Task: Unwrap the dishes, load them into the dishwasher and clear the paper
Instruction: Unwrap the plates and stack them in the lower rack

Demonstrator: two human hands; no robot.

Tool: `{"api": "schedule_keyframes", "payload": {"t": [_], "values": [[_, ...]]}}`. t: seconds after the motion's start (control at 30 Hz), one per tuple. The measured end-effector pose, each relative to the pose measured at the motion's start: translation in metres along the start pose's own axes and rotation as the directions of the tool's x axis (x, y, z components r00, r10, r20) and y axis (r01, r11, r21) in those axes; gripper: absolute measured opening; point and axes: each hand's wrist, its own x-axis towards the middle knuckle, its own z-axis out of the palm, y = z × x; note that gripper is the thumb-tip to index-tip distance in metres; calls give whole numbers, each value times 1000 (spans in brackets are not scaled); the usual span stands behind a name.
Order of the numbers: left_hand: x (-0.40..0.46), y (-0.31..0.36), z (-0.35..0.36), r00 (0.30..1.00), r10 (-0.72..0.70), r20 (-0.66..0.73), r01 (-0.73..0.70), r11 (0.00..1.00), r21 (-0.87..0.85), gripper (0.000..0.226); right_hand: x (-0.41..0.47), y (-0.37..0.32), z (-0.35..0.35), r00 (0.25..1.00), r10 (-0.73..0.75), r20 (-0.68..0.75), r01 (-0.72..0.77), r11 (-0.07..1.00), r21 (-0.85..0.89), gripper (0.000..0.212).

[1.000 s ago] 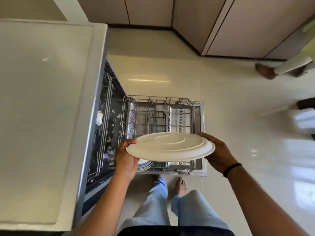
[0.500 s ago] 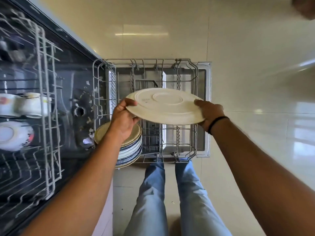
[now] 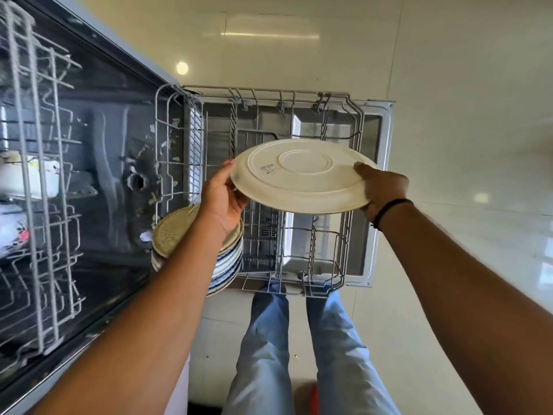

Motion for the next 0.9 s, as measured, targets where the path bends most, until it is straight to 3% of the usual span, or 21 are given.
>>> {"api": "schedule_keyframes", "payload": {"t": [0.13,0.37,0.5,0.63,0.73,0.9], "values": [[8,3,21,992,-27,-119,46,987,157,33,9,-9,3,1000,26,-7,-26,1000,-2,62],[17,26,46,962,66,-266,-22,986,163,20,-3,-28,18,999,51,-3,-51,999,12,42],[11,38,47,955,114,-274,-69,983,169,8,-18,-37,19,998,54,-32,-54,998,21,36],[12,41,45,949,147,-278,-113,985,134,14,-23,-43,21,999,38,-26,-38,999,16,33],[18,34,44,957,103,-273,-63,987,150,11,-16,-44,25,999,43,-30,-43,999,1,36],[33,27,45,972,42,-233,6,980,201,29,-2,-32,29,996,90,-29,-91,995,-47,33]]}}
